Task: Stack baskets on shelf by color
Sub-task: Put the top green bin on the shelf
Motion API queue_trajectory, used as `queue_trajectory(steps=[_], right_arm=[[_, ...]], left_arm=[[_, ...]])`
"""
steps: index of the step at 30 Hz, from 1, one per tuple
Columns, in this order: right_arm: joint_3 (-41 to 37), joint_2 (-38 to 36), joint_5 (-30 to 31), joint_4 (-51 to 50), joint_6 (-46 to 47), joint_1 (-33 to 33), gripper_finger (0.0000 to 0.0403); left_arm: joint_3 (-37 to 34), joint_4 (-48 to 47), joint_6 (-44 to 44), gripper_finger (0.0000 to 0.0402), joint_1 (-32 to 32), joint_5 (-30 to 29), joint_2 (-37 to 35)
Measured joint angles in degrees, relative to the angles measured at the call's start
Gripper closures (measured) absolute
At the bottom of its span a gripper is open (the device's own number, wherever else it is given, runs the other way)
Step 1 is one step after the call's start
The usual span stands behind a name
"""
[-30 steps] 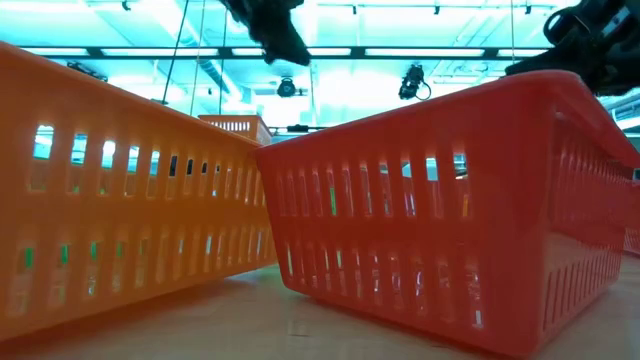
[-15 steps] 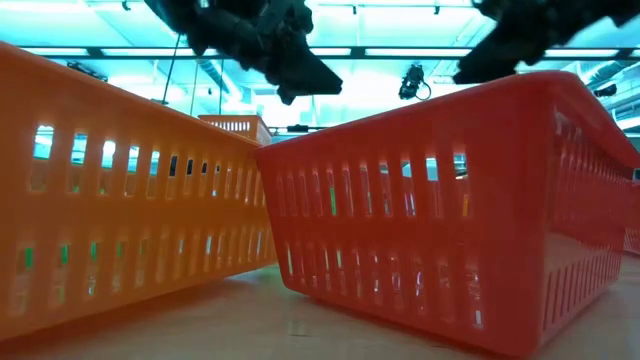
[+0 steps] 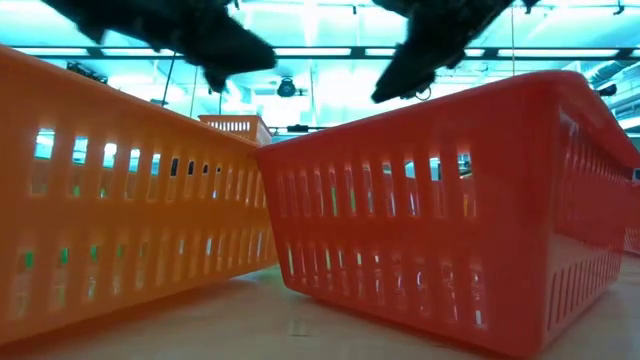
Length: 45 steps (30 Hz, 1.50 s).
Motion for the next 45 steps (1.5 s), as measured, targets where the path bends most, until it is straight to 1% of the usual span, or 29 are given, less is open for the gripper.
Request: queue_trajectory(steps=[4, 9, 13, 17, 22, 25, 28, 32, 33, 37, 41, 45], right_arm=[[5.52, 8.20, -0.02, -1.48, -0.71, 0.50, 0.0255], [8.22, 14.86, -0.02, -1.57, -0.46, 0.13, 0.0255], [9.27, 18.49, -0.83, -0.80, 0.17, -0.09, 0.0255], [9.51, 21.47, -1.94, 1.22, 0.17, 0.09, 0.0255], [9.52, 24.31, -1.60, 2.89, 0.18, -0.02, 0.0256], [9.48, 25.50, -1.53, 3.85, 0.17, -0.34, 0.0266], [9.48, 25.72, -1.18, 3.85, 0.13, -0.43, 0.0297], [9.45, 24.83, -0.14, 3.78, -0.30, -0.37, 0.0380], [9.48, 24.44, 0.18, 4.32, -0.64, -0.37, 0.0389], [9.92, 22.11, 1.36, 3.42, -2.31, -0.39, 0.0389], [11.76, 17.94, 1.73, 3.60, -5.33, -0.73, 0.0394], [14.82, 14.39, 4.97, 1.12, -9.11, -1.95, 0.0394]], left_arm=[[-2.39, -0.59, -2.20, 0.0315, -5.93, -6.91, -1.96], [-4.04, -1.35, -4.26, 0.0315, -12.46, -14.20, -2.18], [-4.35, -1.03, -5.08, 0.0315, -16.96, -19.27, -1.96], [-4.35, -0.17, -5.63, 0.0315, -20.82, -23.06, -1.96], [-4.35, 0.18, -5.77, 0.0315, -24.27, -27.06, -1.96], [-4.35, 0.55, -6.10, 0.0317, -25.80, -29.07, -1.96], [-4.35, 0.88, -6.76, 0.0319, -27.12, -30.65, -1.94], [-4.33, 1.21, -7.03, 0.0320, -28.50, -32.17, -1.94], [-4.33, 1.25, -7.21, 0.0320, -28.79, -32.47, -1.94], [-4.31, 1.76, -7.24, 0.0320, -30.09, -34.05, -1.91], [-4.31, 1.70, -7.23, 0.0320, -30.66, -35.05, -1.91], [-4.31, 1.73, -7.59, 0.0320, -30.64, -35.20, -1.91]])
